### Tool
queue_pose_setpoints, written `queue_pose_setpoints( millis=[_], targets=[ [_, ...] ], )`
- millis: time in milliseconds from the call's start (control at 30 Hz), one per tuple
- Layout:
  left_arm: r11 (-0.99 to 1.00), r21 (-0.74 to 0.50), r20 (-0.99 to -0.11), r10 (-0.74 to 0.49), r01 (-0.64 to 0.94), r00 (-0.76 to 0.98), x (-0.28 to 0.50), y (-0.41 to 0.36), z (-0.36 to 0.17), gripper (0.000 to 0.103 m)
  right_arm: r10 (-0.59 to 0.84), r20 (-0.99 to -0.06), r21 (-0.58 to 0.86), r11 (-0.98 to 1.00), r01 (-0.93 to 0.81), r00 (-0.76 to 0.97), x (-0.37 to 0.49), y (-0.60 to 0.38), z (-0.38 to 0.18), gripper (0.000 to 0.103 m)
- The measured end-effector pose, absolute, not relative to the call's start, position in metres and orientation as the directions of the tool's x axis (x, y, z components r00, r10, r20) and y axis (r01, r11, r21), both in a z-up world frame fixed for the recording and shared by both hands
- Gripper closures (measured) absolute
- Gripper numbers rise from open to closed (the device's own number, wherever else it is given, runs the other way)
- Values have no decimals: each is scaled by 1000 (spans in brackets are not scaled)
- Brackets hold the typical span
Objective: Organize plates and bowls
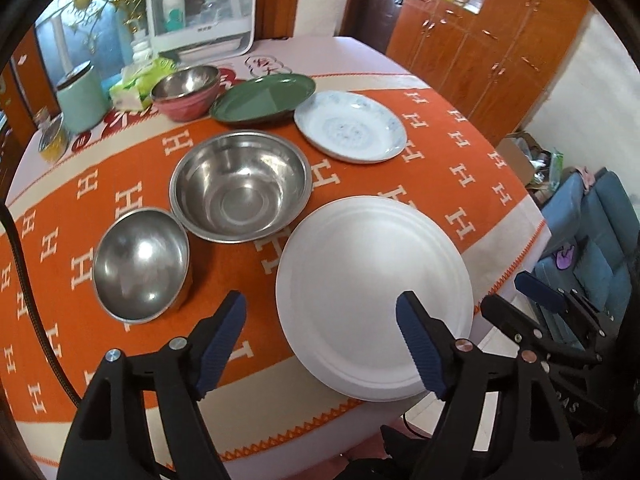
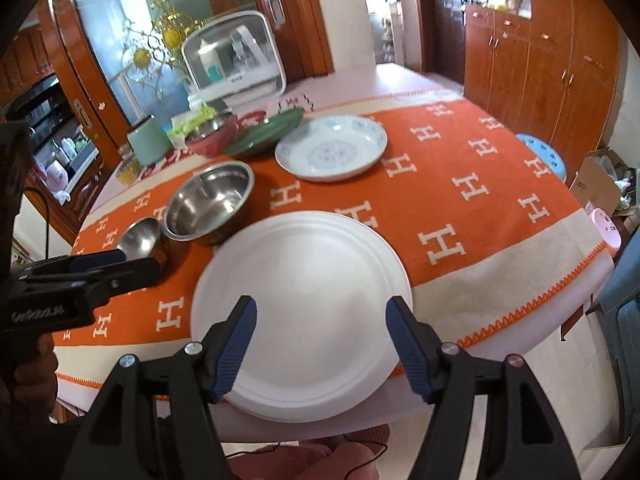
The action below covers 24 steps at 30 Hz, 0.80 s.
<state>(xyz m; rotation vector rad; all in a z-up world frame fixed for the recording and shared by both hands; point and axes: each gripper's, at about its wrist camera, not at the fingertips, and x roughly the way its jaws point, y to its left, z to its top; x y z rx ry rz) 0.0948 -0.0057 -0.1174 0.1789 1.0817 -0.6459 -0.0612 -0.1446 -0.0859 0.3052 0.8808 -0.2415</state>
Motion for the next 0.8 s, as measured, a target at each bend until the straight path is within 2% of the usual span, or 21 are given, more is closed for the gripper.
queue_pose_setpoints(
  millis=[433,567,800],
  targets=[
    [721,-155,-817,-478,675,323,81,-21,-94,23,-191,-681,129,919,373,707,-84,-135,-55,35],
    [729,-168,-794,-499,663,347,85,-26,-84,22,-195,-644,120,929,350,740,-78,-147,-46,35],
    [792,-190,-767,-488,580,416,92,-40,-68,21,-134,-636,98,963,251,760,-55,-176,-32,35]
  ],
)
